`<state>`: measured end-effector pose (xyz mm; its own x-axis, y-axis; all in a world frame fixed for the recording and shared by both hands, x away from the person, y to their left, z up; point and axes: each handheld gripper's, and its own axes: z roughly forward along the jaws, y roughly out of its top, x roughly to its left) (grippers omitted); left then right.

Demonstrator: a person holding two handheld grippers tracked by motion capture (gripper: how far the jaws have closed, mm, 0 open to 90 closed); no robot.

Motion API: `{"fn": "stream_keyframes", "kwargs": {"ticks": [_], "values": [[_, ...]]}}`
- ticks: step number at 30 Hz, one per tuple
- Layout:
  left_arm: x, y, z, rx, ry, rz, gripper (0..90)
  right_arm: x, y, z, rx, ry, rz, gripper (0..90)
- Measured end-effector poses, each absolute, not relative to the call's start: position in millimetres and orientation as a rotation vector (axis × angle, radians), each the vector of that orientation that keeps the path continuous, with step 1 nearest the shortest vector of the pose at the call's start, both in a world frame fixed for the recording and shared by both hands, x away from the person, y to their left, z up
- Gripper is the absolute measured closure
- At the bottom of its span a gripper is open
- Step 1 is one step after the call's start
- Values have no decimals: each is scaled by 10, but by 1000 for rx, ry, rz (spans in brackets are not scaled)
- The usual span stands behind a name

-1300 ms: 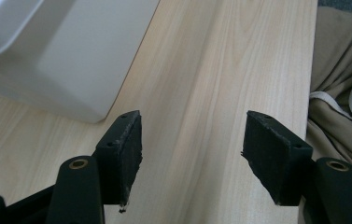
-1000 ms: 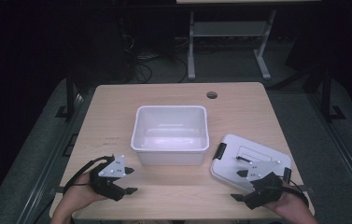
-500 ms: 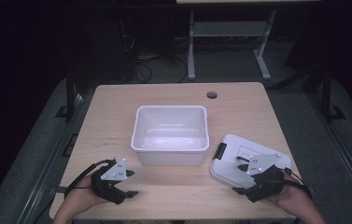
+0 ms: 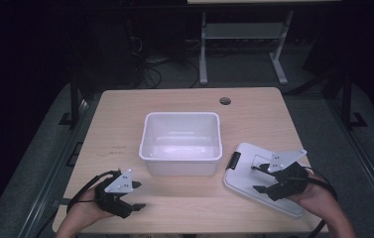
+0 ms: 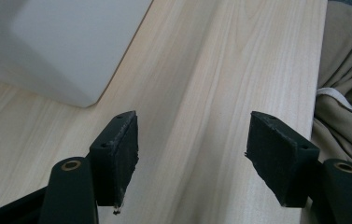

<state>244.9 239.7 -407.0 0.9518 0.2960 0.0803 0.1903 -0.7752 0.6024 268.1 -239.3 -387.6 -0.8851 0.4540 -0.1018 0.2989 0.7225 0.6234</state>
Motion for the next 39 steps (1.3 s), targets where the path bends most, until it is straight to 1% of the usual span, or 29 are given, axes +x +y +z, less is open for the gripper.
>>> {"fn": "stream_keyframes", "kwargs": {"ticks": [5, 13, 20, 21, 23, 24, 26, 27, 36, 39], "values": [[2449, 2413, -4080, 2472, 345, 231, 334, 2760, -2465, -3907, 632, 2686, 883, 304], [2435, 2420, -4124, 2449, 361, 248, 330, 2852, -2537, -3960, 670, 2690, 854, 368], [2437, 2429, -4168, 2438, 376, 245, 330, 2923, -2565, -4008, 684, 2705, 808, 454], [2436, 2430, -4172, 2439, 380, 243, 327, 2939, -2575, -4021, 695, 2707, 795, 488], [2435, 2430, -4179, 2442, 379, 242, 327, 2956, -2586, -4036, 700, 2716, 782, 517], [2434, 2429, -4179, 2443, 379, 244, 327, 2965, -2592, -4043, 704, 2721, 773, 546], [2434, 2428, -4177, 2441, 381, 240, 327, 2981, -2605, -4057, 705, 2725, 760, 580], [2434, 2428, -4175, 2441, 380, 242, 327, 2981, -2605, -4057, 705, 2725, 760, 580], [2436, 2437, -4183, 2443, 383, 240, 328, 3065, -2635, -4105, 719, 2748, 736, 742], [2435, 2440, -4179, 2437, 388, 240, 328, 3073, -2637, -4104, 714, 2758, 737, 754]]}}
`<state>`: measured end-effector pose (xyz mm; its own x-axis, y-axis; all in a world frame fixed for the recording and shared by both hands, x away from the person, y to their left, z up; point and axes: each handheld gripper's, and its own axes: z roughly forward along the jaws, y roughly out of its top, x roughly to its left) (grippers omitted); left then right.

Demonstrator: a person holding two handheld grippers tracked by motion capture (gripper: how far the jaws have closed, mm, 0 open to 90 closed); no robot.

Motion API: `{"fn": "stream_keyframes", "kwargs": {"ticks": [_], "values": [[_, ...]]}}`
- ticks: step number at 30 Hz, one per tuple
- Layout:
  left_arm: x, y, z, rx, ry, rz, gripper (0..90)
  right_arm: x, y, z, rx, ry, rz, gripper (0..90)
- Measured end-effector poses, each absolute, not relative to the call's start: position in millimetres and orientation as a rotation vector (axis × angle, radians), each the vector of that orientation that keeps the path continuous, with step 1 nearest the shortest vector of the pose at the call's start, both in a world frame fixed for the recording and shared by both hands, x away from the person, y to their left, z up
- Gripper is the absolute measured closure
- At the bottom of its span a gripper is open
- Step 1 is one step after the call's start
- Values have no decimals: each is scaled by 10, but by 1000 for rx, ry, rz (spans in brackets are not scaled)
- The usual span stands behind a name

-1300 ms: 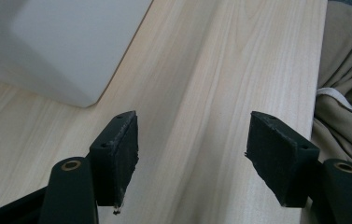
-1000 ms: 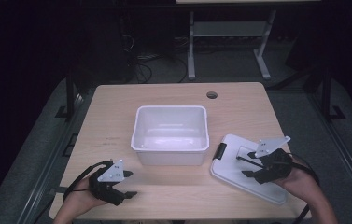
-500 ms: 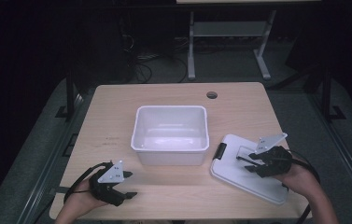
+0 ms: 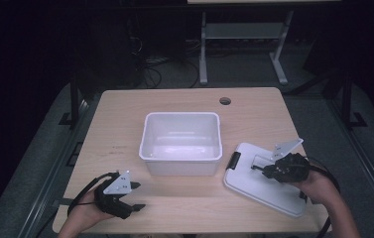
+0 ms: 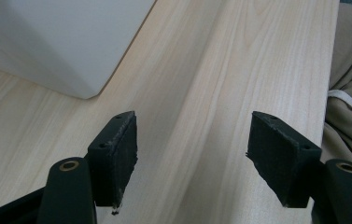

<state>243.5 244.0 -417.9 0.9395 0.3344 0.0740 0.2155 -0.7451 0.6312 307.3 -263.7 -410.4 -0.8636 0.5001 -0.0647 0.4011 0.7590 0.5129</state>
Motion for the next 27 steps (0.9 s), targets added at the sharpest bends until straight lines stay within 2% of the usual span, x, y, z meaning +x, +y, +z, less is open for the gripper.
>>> {"fn": "stream_keyframes", "kwargs": {"ticks": [7, 27], "values": [[2457, 2463, -4179, 2438, 392, 233, 327, 3135, -2643, -4084, 683, 2784, 727, 818], [2464, 2494, -4136, 2423, 392, 240, 328, 3195, -2683, -3974, 675, 2800, 727, 836]]}}
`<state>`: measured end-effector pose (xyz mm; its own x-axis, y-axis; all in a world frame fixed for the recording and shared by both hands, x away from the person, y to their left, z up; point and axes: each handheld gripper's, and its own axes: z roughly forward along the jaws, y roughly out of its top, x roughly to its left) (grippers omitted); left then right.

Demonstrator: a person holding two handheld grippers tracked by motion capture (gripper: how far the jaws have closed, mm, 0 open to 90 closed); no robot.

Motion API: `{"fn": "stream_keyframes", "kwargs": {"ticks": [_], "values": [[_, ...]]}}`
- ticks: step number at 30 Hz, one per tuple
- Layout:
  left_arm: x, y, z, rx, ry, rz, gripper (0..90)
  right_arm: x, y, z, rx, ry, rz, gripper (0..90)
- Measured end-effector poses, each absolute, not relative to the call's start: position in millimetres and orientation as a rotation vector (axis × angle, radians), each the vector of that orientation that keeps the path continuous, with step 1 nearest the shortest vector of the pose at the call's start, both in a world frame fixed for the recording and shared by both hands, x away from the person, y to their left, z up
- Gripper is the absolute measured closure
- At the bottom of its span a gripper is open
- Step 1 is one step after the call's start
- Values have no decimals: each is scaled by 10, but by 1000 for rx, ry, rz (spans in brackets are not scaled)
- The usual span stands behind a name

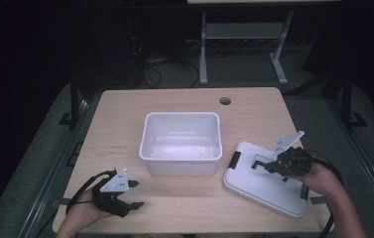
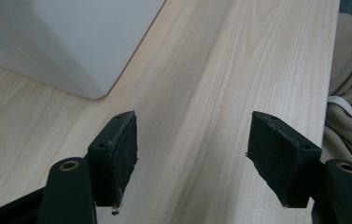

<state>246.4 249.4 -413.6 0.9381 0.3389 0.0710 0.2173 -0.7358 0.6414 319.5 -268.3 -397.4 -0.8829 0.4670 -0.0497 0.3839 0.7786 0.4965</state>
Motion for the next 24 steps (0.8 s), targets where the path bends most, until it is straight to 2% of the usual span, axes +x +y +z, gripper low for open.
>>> {"fn": "stream_keyframes", "kwargs": {"ticks": [24], "values": [[2468, 2521, -4118, 2415, 397, 243, 328, 3143, -2719, -3579, 617, 2760, 776, 836]]}}
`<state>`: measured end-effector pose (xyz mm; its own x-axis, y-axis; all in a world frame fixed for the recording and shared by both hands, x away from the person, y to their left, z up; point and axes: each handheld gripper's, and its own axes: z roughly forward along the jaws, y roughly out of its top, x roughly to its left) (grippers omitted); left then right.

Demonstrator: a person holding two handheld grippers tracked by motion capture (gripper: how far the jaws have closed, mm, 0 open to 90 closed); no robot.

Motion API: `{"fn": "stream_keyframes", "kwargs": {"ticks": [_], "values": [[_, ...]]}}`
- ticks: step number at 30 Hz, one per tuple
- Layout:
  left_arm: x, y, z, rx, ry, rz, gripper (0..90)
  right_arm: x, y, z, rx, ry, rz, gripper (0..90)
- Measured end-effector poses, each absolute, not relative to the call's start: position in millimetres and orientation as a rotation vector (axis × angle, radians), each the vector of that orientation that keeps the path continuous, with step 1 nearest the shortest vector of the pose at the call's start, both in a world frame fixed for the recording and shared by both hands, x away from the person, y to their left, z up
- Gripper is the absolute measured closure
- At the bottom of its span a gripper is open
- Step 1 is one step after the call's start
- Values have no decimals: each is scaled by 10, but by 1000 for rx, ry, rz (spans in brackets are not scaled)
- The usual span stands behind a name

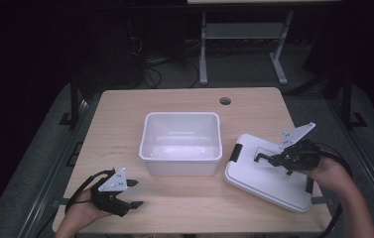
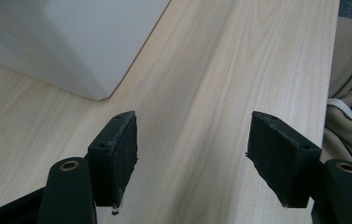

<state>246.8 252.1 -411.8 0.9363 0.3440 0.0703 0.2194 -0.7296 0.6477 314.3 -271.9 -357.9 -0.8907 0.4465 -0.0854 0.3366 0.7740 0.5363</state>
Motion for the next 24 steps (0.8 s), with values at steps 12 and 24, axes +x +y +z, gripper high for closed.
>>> {"fn": "stream_keyframes", "kwargs": {"ticks": [12, 24], "values": [[2471, 2516, -4120, 2417, 394, 241, 329, 3139, -2718, -3463, 572, 2771, 804, 837], [2474, 2524, -4114, 2407, 393, 237, 329, 3132, -2732, -3287, 495, 2788, 813, 837]]}}
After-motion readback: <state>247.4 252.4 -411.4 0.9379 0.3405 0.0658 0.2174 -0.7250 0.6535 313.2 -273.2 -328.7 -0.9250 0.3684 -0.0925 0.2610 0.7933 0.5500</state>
